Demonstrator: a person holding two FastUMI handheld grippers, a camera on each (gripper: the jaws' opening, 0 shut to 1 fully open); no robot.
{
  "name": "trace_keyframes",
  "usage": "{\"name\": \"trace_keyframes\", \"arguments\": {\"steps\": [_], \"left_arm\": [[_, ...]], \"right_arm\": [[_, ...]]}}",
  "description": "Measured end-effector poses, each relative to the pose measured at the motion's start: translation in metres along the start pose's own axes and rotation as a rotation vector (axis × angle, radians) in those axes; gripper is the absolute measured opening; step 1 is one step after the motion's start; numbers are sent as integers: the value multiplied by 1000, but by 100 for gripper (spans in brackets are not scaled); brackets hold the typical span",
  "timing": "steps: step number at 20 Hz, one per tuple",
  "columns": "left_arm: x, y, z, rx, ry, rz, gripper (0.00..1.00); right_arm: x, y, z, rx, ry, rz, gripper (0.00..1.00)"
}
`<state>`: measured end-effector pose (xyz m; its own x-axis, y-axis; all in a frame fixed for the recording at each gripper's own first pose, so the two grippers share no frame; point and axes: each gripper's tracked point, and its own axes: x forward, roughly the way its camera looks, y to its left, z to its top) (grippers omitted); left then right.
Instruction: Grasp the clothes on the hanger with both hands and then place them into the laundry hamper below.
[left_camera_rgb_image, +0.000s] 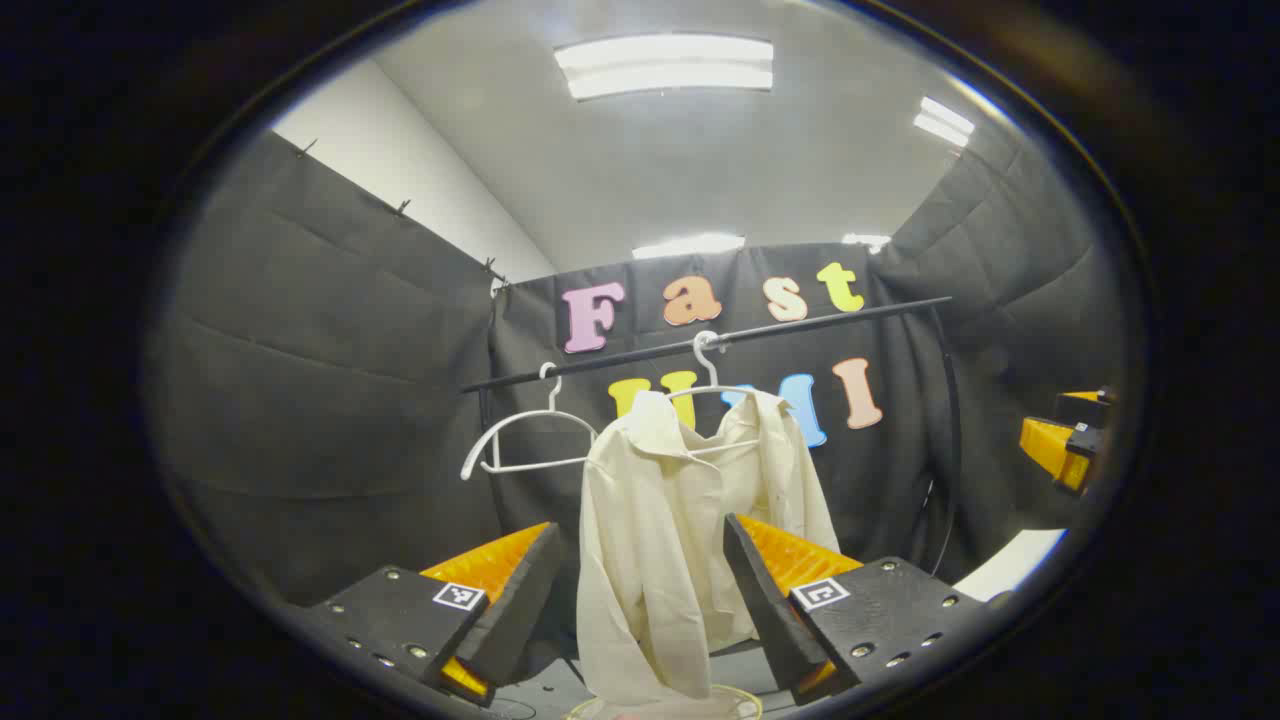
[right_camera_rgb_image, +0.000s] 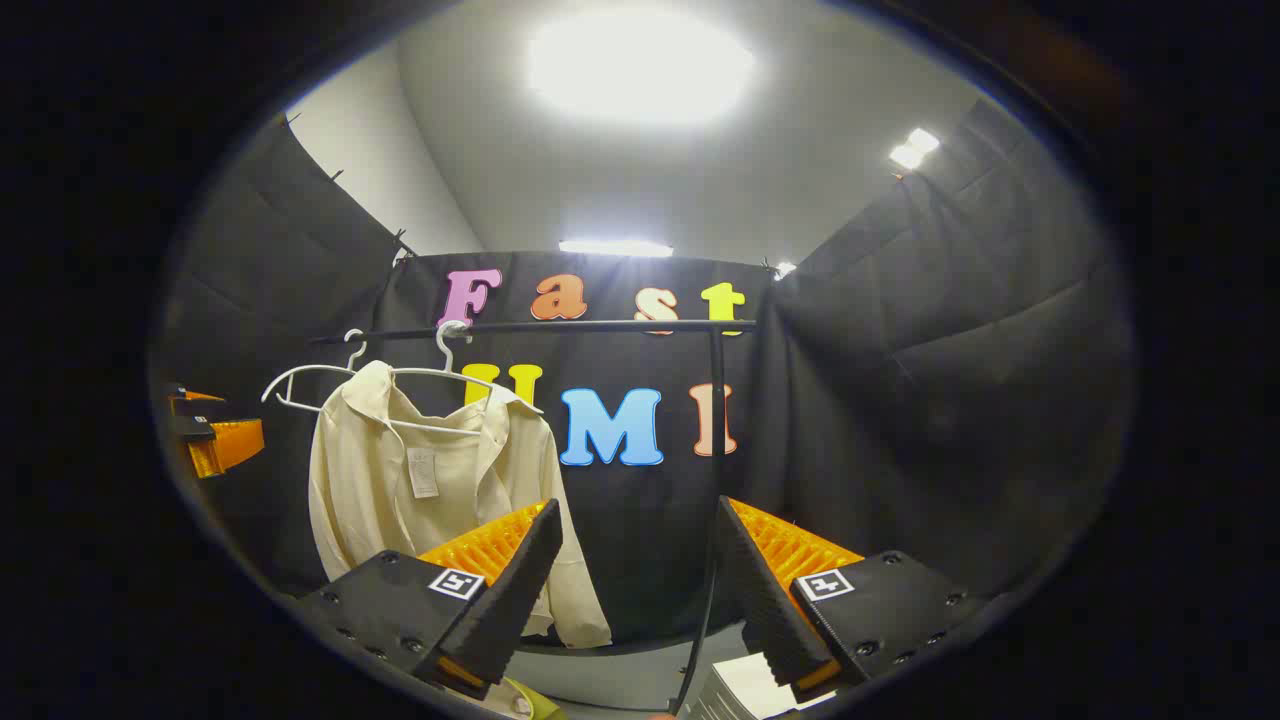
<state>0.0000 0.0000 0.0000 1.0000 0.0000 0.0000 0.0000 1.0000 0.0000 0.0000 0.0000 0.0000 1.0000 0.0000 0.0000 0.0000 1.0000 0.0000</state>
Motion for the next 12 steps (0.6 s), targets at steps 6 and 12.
{"name": "trace_keyframes", "arguments": {"steps": [6,12], "left_arm": [[-4,3,-1,6,2,9,95],[-6,9,-1,31,3,20,94]], "right_arm": [[-4,-4,-2,11,12,-4,97],[-7,-2,-4,29,16,11,97]]}}
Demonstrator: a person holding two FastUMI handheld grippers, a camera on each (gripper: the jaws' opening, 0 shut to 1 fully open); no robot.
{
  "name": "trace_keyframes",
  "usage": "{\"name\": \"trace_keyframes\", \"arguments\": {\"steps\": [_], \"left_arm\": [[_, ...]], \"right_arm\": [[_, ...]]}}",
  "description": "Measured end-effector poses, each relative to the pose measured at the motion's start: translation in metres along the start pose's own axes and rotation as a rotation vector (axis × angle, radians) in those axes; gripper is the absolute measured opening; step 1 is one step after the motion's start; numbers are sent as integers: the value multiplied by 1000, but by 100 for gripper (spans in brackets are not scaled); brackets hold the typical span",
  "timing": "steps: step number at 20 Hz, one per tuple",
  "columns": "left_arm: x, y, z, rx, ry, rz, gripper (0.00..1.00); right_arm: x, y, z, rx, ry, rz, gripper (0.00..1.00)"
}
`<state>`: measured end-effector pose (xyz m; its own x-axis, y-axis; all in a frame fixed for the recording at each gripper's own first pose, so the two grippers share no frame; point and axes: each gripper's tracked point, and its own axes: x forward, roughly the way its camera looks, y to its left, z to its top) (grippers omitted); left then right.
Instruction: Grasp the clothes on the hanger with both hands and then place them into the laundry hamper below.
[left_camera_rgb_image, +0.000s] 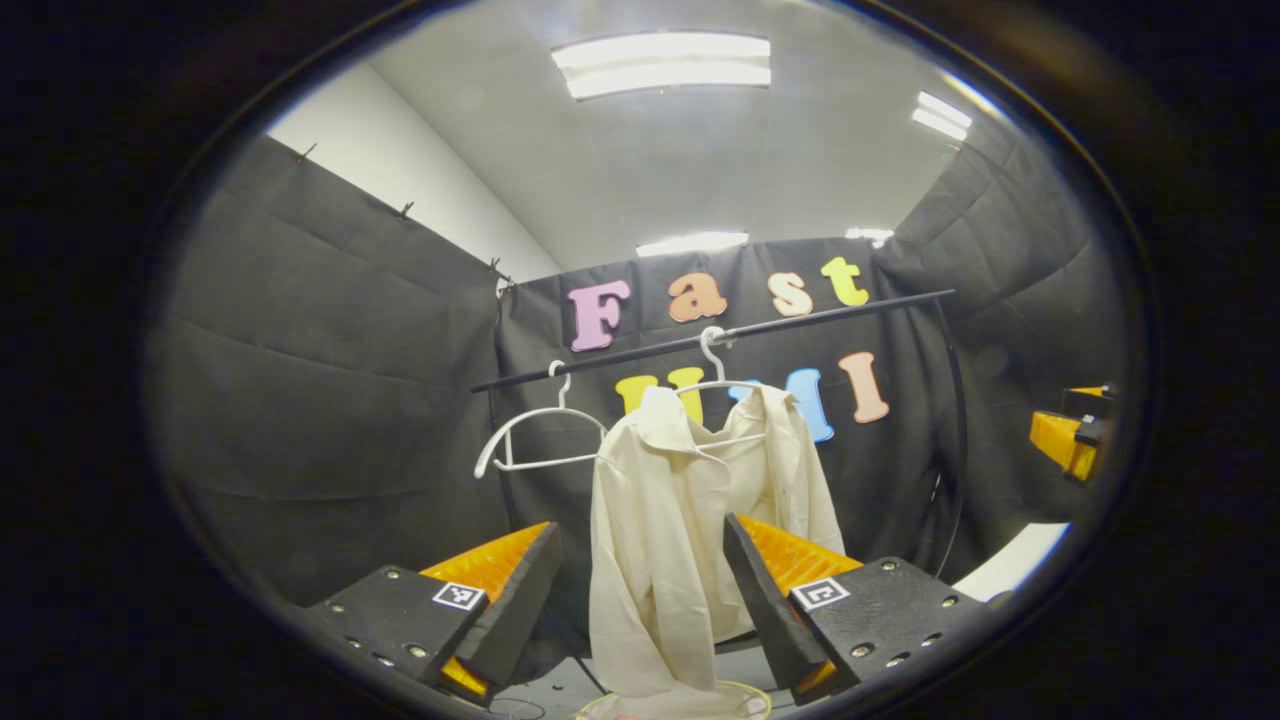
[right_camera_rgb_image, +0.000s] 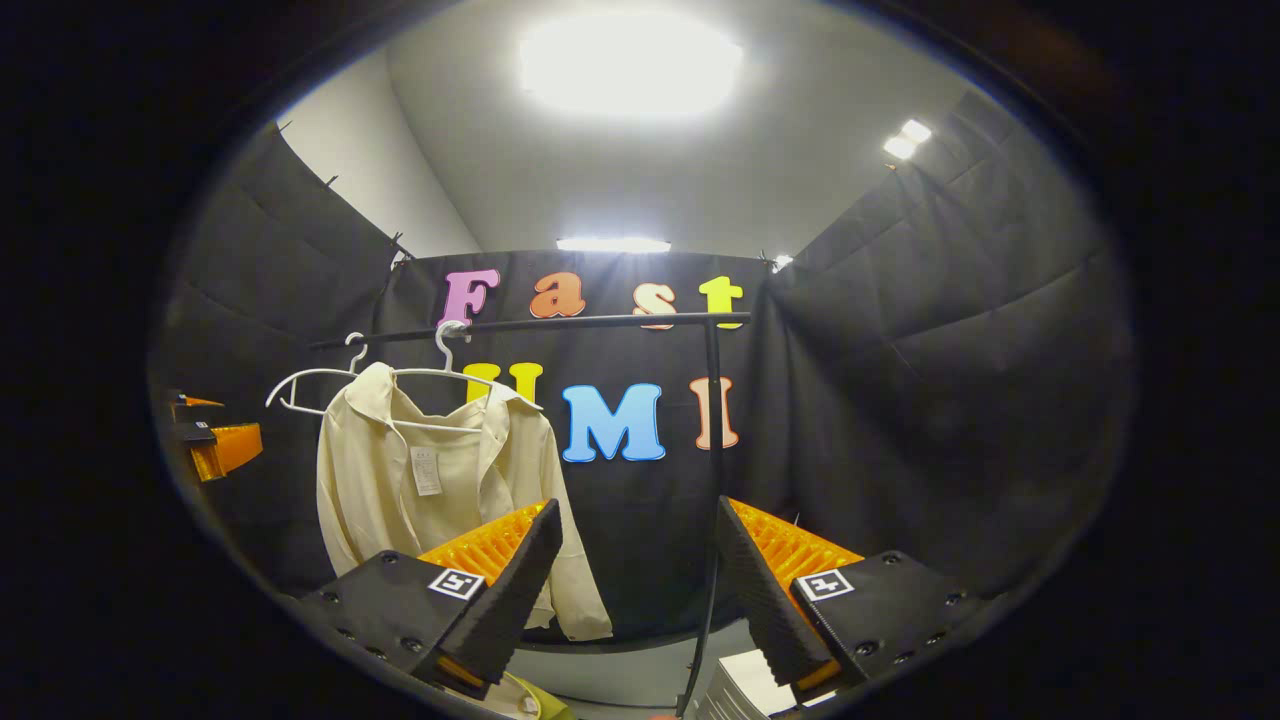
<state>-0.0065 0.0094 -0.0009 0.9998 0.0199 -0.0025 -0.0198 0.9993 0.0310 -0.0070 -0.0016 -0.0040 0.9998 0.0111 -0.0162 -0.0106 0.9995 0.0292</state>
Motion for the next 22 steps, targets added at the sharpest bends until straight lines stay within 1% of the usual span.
{"name": "trace_keyframes", "arguments": {"steps": [5,8,9,12,16,22], "left_arm": [[2,2,0,2,0,-3,94],[2,5,7,20,-18,6,94],[3,6,8,24,-23,10,95],[12,6,13,30,-26,27,94],[35,-1,13,23,-24,40,94],[84,-22,7,27,-5,48,94]], "right_arm": [[0,8,3,-5,-1,16,97],[5,15,4,-4,0,26,97],[8,19,4,-4,2,34,96],[19,33,11,-9,-17,65,98],[52,55,19,0,-51,119,98],[112,80,15,29,-47,179,97]]}}
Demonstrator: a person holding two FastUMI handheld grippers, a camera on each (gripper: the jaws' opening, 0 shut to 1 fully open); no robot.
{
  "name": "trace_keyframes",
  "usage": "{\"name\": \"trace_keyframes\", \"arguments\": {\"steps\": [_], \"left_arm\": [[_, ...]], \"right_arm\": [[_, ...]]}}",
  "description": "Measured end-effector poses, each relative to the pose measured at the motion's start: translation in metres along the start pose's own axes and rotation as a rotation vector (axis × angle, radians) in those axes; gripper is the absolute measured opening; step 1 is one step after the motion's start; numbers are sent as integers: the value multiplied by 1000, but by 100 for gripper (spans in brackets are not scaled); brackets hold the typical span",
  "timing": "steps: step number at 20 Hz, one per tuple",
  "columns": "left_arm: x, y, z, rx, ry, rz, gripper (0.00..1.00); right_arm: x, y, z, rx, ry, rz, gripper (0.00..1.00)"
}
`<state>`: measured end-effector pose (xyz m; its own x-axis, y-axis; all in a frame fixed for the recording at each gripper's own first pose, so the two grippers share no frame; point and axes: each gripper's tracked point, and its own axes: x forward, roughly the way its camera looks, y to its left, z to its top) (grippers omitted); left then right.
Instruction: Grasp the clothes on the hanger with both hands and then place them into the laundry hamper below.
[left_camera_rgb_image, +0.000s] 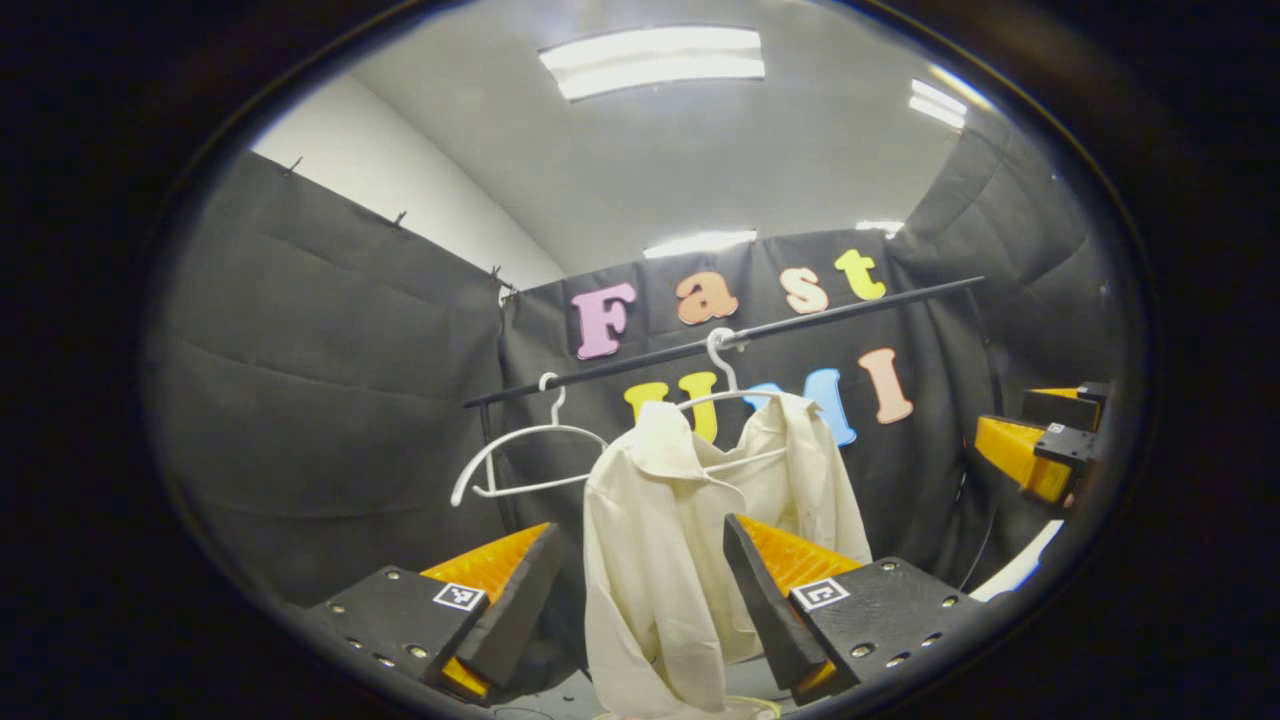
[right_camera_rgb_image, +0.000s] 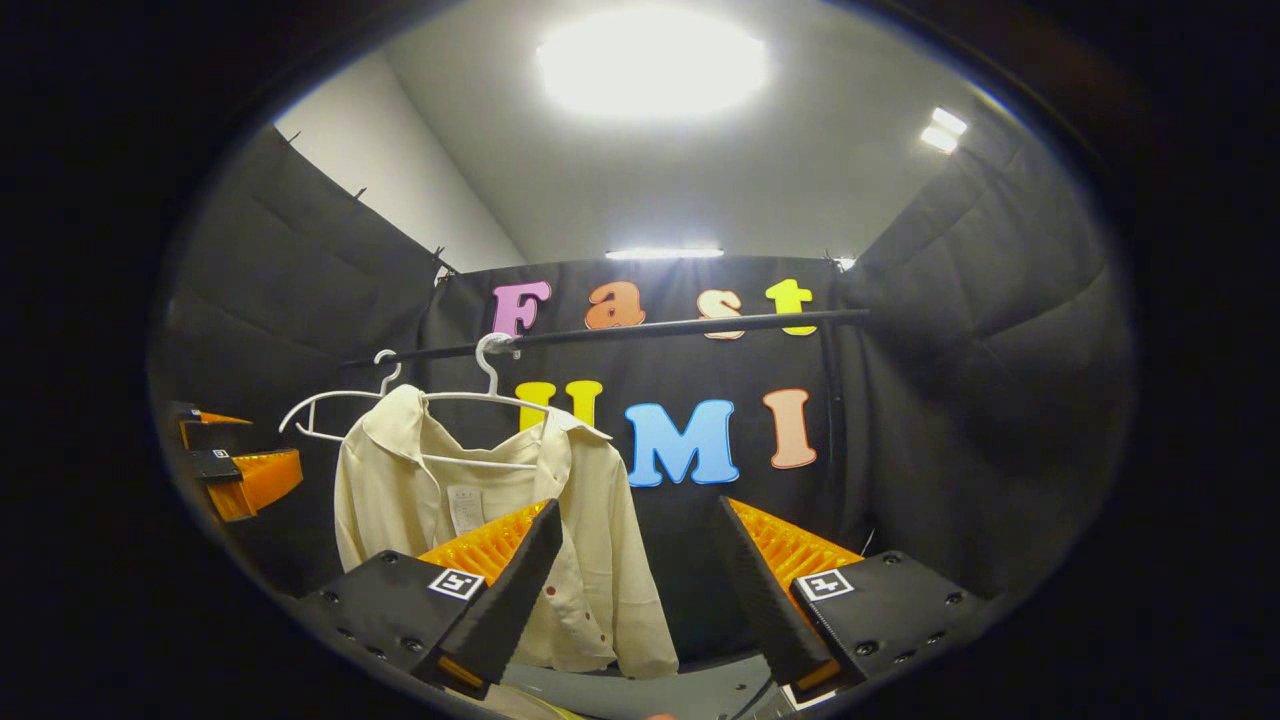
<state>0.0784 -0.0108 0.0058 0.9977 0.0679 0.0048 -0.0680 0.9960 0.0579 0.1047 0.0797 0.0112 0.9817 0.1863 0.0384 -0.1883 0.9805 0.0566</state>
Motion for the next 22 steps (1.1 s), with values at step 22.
{"name": "trace_keyframes", "arguments": {"steps": [22], "left_arm": [[182,-55,-62,1,104,160,94]], "right_arm": [[192,81,-77,90,90,313,98]]}}
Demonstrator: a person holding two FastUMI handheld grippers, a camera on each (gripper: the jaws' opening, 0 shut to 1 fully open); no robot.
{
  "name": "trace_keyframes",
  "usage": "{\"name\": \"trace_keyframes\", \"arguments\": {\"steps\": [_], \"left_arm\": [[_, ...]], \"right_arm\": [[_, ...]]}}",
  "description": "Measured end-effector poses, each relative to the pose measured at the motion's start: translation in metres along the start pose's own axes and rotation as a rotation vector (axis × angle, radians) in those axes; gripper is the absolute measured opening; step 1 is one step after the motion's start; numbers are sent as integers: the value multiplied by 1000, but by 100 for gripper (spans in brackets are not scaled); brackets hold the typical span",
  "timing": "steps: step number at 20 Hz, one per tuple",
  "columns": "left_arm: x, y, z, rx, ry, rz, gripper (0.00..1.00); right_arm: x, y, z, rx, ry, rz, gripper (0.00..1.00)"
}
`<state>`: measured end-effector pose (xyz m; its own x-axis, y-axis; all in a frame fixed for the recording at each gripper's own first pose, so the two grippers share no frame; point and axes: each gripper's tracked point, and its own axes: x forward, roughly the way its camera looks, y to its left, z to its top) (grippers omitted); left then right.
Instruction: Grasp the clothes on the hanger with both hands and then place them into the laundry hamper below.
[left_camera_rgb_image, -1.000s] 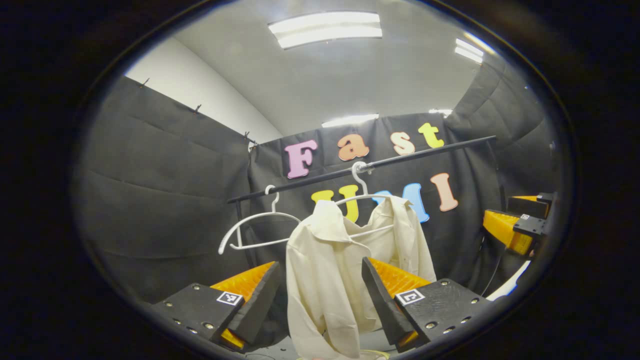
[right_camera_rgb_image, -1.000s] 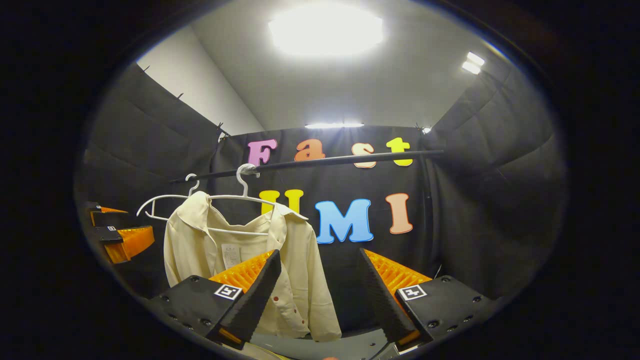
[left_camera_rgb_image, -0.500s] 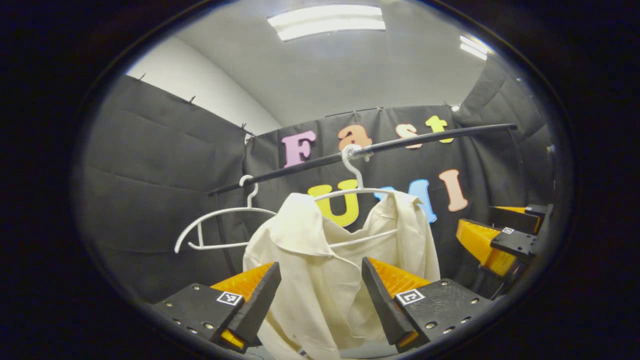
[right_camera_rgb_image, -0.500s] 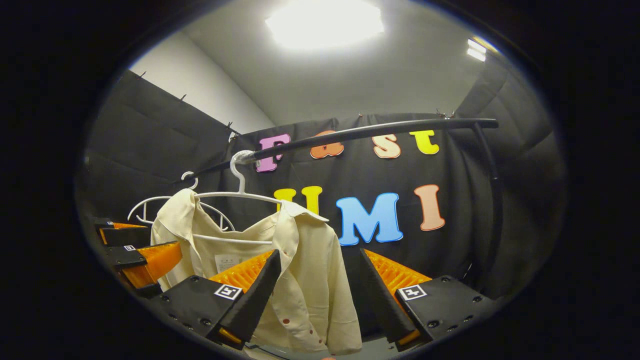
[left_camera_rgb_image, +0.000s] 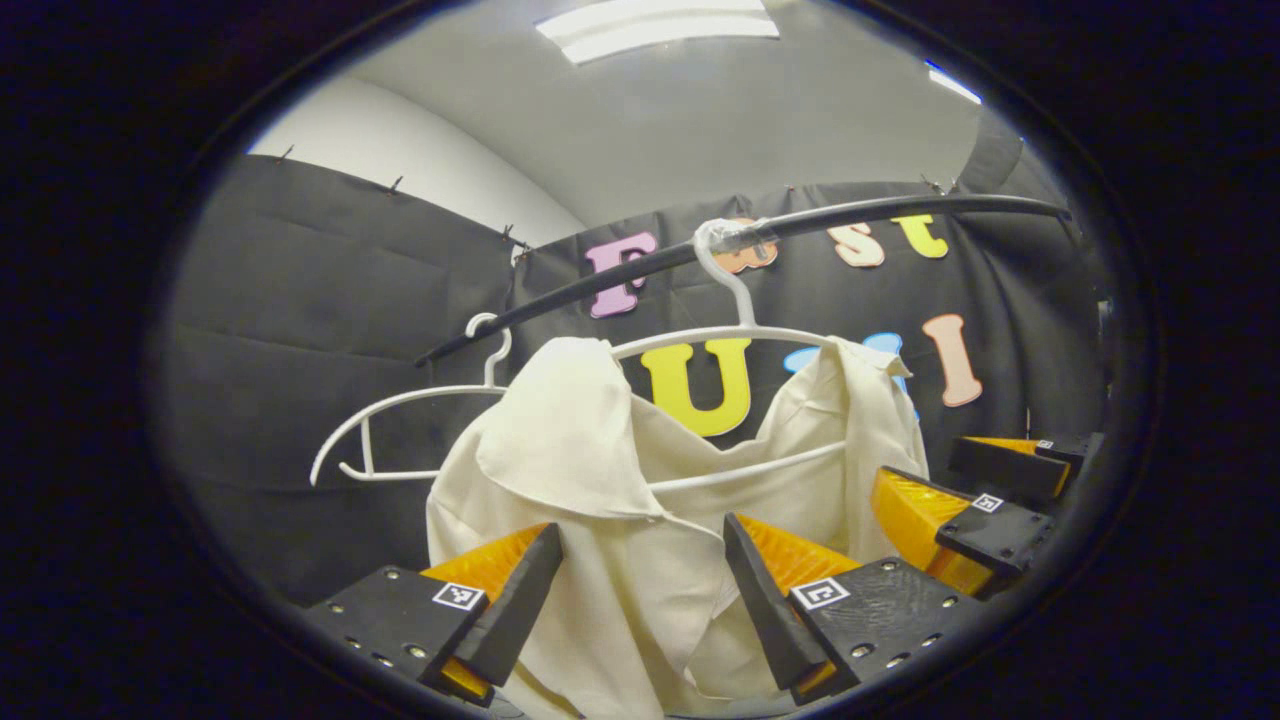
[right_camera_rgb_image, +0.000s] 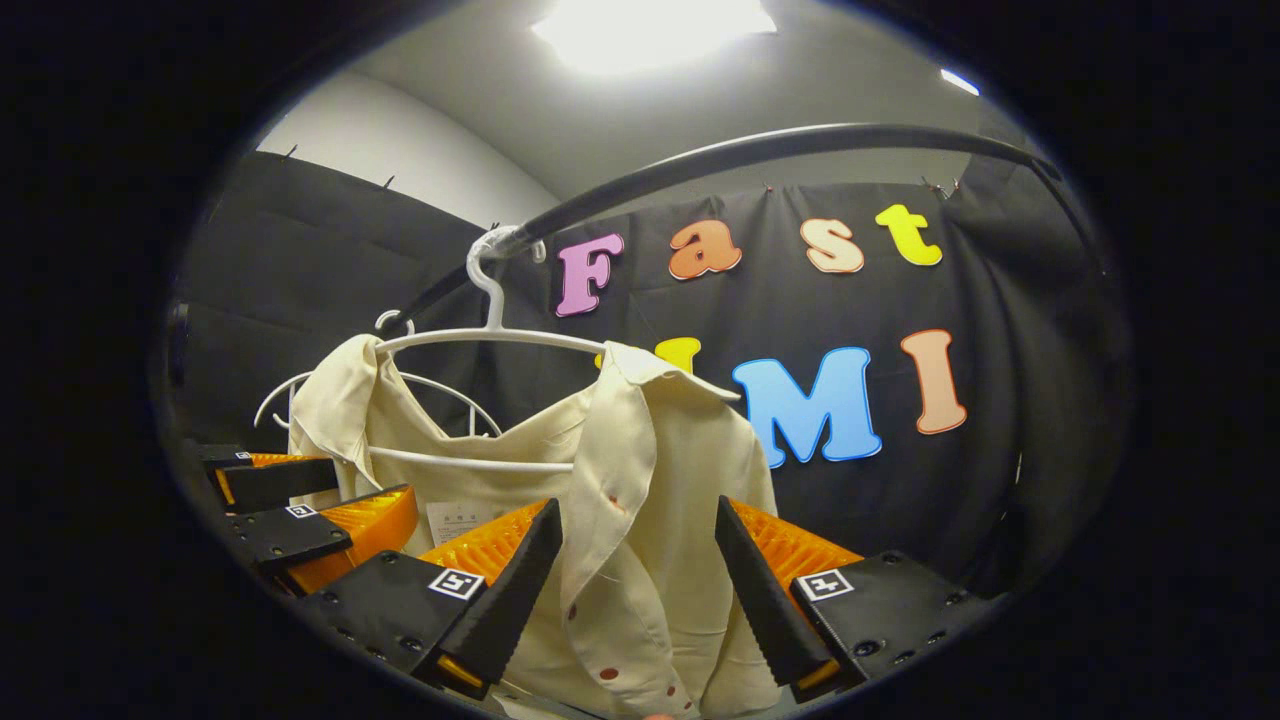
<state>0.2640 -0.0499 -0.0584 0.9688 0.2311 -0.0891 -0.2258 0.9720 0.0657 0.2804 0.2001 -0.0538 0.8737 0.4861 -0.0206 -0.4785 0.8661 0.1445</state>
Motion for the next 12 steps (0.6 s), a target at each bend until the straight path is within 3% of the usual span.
{"name": "trace_keyframes", "arguments": {"steps": [5,8,10,12], "left_arm": [[14,8,-10,46,24,93,95],[15,15,-21,41,52,140,89],[15,23,-28,29,64,171,67],[18,28,-37,22,94,193,66]], "right_arm": [[23,-1,-22,10,38,20,98],[31,3,-30,10,54,13,97],[37,3,-32,22,58,9,97],[42,1,-36,22,60,-7,97]]}}
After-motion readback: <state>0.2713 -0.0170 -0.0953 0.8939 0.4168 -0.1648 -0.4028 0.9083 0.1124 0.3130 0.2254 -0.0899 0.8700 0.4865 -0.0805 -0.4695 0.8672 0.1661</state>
